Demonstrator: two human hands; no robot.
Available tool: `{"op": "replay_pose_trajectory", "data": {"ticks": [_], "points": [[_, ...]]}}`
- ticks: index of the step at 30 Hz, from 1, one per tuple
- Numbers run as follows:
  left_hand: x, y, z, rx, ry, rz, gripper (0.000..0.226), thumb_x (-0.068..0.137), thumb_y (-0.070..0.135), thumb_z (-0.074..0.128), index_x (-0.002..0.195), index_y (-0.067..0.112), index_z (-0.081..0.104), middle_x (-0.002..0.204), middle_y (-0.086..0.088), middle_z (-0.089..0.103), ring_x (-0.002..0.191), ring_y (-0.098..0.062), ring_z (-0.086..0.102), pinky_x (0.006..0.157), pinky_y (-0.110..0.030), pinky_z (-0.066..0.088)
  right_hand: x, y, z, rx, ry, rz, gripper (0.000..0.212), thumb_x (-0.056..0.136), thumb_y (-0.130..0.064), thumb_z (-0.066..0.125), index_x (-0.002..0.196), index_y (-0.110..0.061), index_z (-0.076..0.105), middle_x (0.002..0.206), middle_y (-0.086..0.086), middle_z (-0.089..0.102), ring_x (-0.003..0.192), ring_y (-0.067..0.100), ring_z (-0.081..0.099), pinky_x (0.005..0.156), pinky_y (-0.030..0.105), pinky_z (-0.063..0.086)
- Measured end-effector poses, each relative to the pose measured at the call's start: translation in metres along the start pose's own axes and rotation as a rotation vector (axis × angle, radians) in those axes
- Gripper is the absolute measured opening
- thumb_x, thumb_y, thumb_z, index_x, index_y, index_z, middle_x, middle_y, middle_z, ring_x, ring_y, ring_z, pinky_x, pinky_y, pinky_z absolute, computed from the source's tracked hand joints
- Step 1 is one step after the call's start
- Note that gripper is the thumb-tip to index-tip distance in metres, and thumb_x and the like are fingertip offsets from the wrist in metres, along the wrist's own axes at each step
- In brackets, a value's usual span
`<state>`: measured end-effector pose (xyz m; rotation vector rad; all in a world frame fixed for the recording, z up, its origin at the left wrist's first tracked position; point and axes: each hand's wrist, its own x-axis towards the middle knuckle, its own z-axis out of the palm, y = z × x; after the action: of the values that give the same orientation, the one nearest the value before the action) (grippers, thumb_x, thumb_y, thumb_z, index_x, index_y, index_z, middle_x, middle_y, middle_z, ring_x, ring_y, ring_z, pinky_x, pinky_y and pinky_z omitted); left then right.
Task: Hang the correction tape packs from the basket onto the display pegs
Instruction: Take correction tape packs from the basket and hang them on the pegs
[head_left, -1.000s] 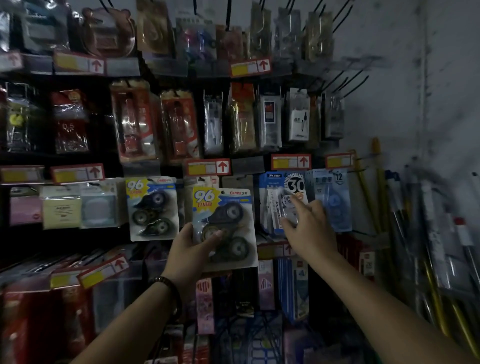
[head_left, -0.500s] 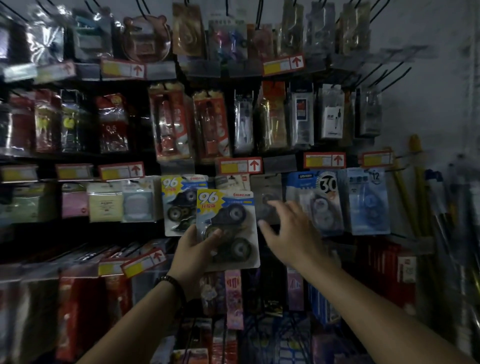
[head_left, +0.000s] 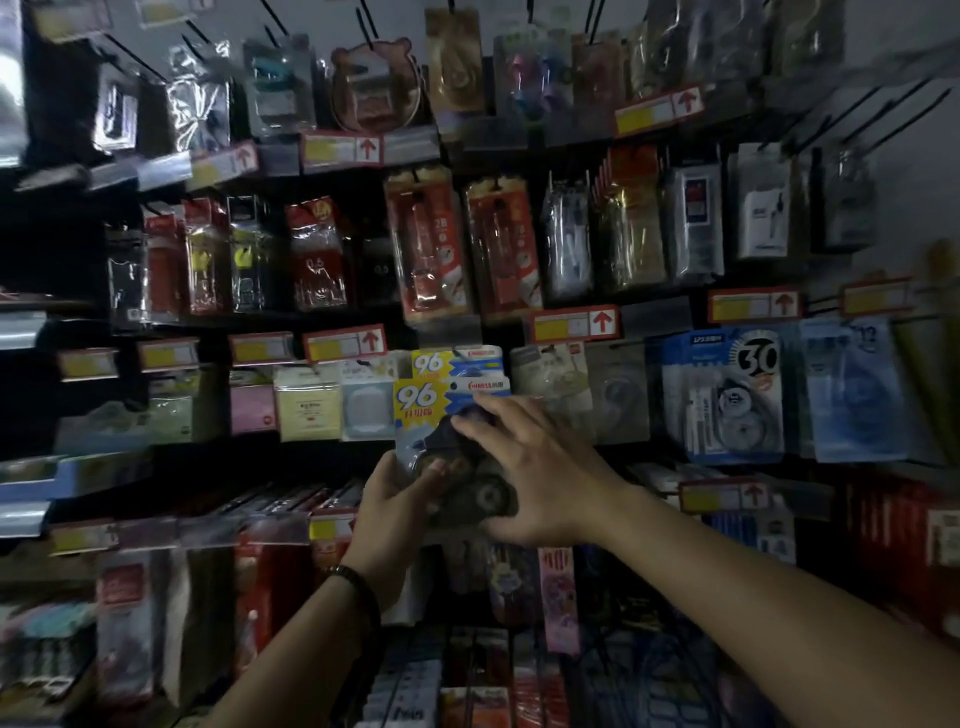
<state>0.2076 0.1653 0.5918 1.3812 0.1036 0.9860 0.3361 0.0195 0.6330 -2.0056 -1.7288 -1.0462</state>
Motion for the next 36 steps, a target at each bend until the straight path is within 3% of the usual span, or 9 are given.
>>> {"op": "replay_pose_trajectory", "data": {"ticks": [4,6,8,12,16,20,24,31,36], "points": [[0.001,-0.001,-0.013,-0.032,-0.020,-0.023,0.026,0.103,0.010,0.063,0.128,0.015,0.065,0.117,-0.010,0.078,0.106,-0.034,0.076,0.081,-0.069,0.061,0.010,-0.007,0.006,-0.094,-0.006,-0.048,0.109,0.073,-0.073,0.072,0.163,-0.029,0.027,0.167,0.009,0.023,0.152,0.030,0.024,0.116,0.053,0.041],[0.008,-0.005,-0.019,-0.020,-0.027,-0.039,0.027,0.101,0.012,0.066,0.127,0.014,0.065,0.117,-0.011,0.078,0.107,-0.034,0.076,0.083,-0.067,0.061,0.016,-0.009,0.009,-0.123,-0.015,-0.044,0.111,0.071,-0.072,0.074,0.162,-0.028,0.030,0.163,0.010,0.028,0.149,0.031,0.028,0.115,0.051,0.042],[0.012,-0.008,-0.025,0.075,0.008,0.000,0.035,0.096,0.017,0.074,0.128,0.016,0.062,0.121,-0.011,0.075,0.108,-0.028,0.076,0.083,-0.050,0.065,0.022,-0.008,0.011,-0.141,-0.028,-0.017,0.111,0.070,-0.071,0.075,0.162,-0.027,0.030,0.162,0.011,0.028,0.150,0.032,0.027,0.112,0.051,0.043],[0.010,-0.028,-0.044,0.604,0.087,0.244,0.047,0.091,0.030,0.080,0.130,0.028,0.055,0.127,0.010,0.064,0.116,-0.008,0.065,0.086,-0.020,0.054,0.035,-0.006,0.014,-0.219,-0.044,0.064,0.112,0.072,-0.062,0.081,0.163,-0.026,0.028,0.166,0.016,0.021,0.153,0.036,0.019,0.112,0.055,0.043],[0.002,-0.033,-0.051,0.914,0.060,0.360,0.042,0.089,0.035,0.077,0.127,0.035,0.059,0.127,0.009,0.060,0.118,-0.013,0.060,0.100,-0.038,0.055,0.052,-0.003,0.018,-0.312,-0.037,0.084,0.110,0.066,-0.058,0.085,0.158,-0.020,0.038,0.163,0.022,0.030,0.147,0.041,0.031,0.112,0.055,0.046],[0.002,-0.017,-0.045,1.062,0.010,0.485,0.031,0.092,0.036,0.071,0.122,0.030,0.063,0.122,0.008,0.060,0.110,-0.015,0.061,0.095,-0.040,0.055,0.064,-0.003,0.019,-0.349,-0.026,0.116,0.107,0.068,-0.058,0.085,0.156,-0.020,0.038,0.161,0.023,0.030,0.146,0.042,0.031,0.111,0.056,0.045],[0.005,-0.011,-0.042,1.149,-0.025,0.456,0.034,0.093,0.037,0.065,0.127,0.033,0.061,0.129,0.010,0.058,0.115,-0.019,0.058,0.097,-0.043,0.054,0.071,-0.001,0.018,-0.391,-0.041,0.125,0.108,0.076,-0.058,0.080,0.162,-0.021,0.026,0.167,0.021,0.019,0.154,0.041,0.019,0.119,0.054,0.034],[0.011,-0.012,-0.047,1.171,-0.037,0.446,0.031,0.093,0.044,0.064,0.123,0.036,0.062,0.128,0.011,0.059,0.116,-0.019,0.058,0.097,-0.042,0.054,0.069,0.001,0.014,-0.374,0.001,0.118,0.109,0.064,-0.074,0.070,0.155,-0.022,0.042,0.156,0.016,0.036,0.143,0.036,0.032,0.114,0.052,0.041],[0.007,-0.011,-0.049,1.183,-0.045,0.490,0.029,0.089,0.044,0.060,0.117,0.036,0.065,0.123,0.010,0.062,0.109,-0.021,0.061,0.093,-0.041,0.054,0.072,0.000,0.007,-0.390,-0.080,0.135,0.109,0.068,-0.074,0.068,0.159,-0.024,0.035,0.160,0.014,0.029,0.148,0.035,0.024,0.119,0.050,0.033]]}}
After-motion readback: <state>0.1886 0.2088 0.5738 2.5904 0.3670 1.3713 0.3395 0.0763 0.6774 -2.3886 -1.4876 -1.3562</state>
